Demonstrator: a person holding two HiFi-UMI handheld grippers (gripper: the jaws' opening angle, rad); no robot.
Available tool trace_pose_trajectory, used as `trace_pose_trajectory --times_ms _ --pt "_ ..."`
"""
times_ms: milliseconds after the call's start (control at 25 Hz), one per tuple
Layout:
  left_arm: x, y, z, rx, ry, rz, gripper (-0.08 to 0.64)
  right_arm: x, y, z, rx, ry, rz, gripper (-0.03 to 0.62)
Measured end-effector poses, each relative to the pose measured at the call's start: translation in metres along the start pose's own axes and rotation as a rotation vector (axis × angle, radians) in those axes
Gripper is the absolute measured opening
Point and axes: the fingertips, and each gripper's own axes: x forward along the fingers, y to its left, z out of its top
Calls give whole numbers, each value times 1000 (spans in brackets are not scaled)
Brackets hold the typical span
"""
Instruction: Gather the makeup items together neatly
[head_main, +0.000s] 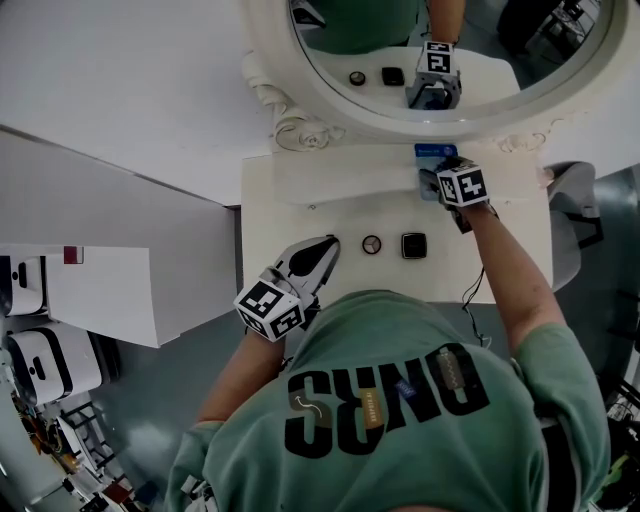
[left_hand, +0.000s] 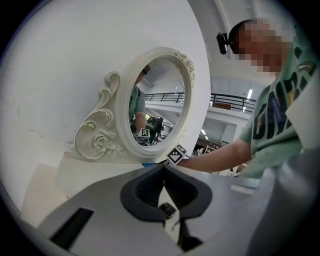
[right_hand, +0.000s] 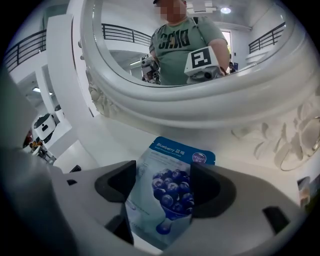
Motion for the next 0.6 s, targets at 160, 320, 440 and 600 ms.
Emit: trace_pose_trajectory --times_ms 160,320,440,600 --pt "6 -5 0 1 1 -11 9 -3 2 -1 -26 -8 4 242" --pt "11 -9 -1 4 7 -20 9 -7 3 -4 -60 -15 0 161" --pt "13 -12 -1 7 10 -25 9 -14 1 -7 -68 -15 -2 114" --pt "18 -19 0 17 13 -40 9 -38 2 -16 -47 -46 14 98"
